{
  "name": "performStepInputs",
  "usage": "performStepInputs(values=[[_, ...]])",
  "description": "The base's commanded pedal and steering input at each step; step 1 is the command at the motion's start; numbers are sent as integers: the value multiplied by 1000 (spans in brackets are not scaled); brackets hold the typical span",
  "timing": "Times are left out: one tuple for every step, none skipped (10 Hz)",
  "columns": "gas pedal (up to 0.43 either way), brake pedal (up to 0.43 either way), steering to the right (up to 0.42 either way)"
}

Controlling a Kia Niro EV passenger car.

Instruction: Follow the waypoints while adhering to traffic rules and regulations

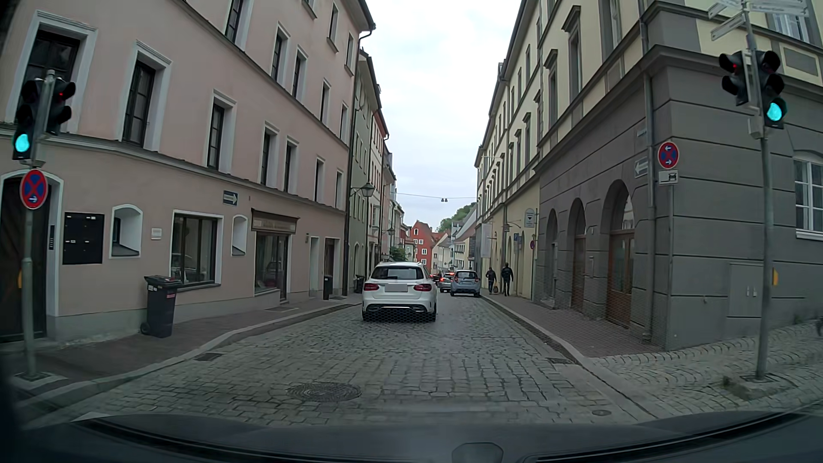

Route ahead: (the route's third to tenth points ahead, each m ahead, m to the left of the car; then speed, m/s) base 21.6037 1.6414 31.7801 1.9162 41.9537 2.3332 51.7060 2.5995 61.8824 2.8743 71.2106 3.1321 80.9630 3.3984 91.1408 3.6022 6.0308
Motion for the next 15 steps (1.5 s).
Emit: performStepInputs(values=[[0, 0, -15], [0, 0, -15], [0, 0, -16], [0, 0, -19], [20, 0, -19], [20, 0, -23], [20, 0, -23], [20, 0, -20], [20, 0, -27], [20, 0, -34], [20, 0, -35], [20, 0, -30], [20, 0, -26], [8, 0, -25], [8, 0, -24]])
